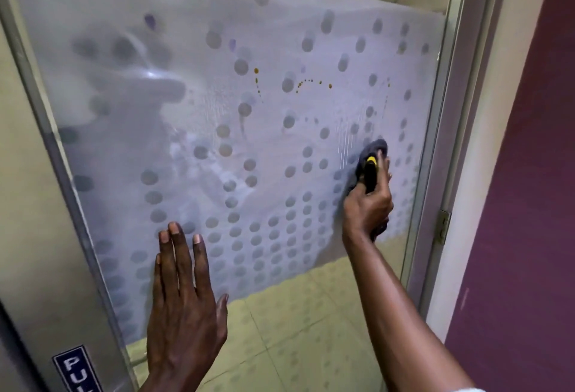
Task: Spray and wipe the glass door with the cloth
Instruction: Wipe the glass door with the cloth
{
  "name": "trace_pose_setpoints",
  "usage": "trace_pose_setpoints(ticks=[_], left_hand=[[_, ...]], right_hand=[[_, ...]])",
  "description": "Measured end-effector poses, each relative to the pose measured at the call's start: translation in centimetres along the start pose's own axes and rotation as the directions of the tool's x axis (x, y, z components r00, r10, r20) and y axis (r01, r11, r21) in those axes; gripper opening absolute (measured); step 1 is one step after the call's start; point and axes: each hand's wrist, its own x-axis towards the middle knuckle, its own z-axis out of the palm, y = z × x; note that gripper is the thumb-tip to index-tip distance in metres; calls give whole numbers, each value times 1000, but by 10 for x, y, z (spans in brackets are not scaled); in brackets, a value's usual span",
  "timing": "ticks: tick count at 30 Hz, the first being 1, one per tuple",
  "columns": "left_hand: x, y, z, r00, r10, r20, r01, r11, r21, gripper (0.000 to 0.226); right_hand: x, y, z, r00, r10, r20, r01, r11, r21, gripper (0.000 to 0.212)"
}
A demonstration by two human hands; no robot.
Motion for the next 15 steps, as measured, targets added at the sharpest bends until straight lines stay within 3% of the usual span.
trace_pose_setpoints(ticks=[3, 6, 8, 11, 13, 15], left_hand=[[0, 11, 3, 998, -38, -40, 37, 999, -4, 144], [0, 26, 9, 996, -65, -56, 63, 998, -32, 141], [0, 37, 17, 997, -46, -57, 43, 998, -46, 141], [0, 44, 27, 998, -37, -54, 35, 998, -46, 141], [1, 45, 31, 998, -45, -50, 43, 998, -36, 142], [1, 44, 35, 998, -50, -38, 50, 999, -18, 140]], right_hand=[[-36, 2, 4, 983, -175, 47, 172, 983, 63, 61], [-75, 33, -17, 849, -459, 261, 467, 884, 35, 89], [-66, 56, -31, 796, -499, 342, 523, 852, 26, 95], [-22, 73, -33, 876, -422, 233, 440, 897, -31, 71], [10, 77, -30, 969, -232, 86, 238, 969, -62, 68], [31, 79, -27, 999, -49, 9, 50, 997, -52, 72]])
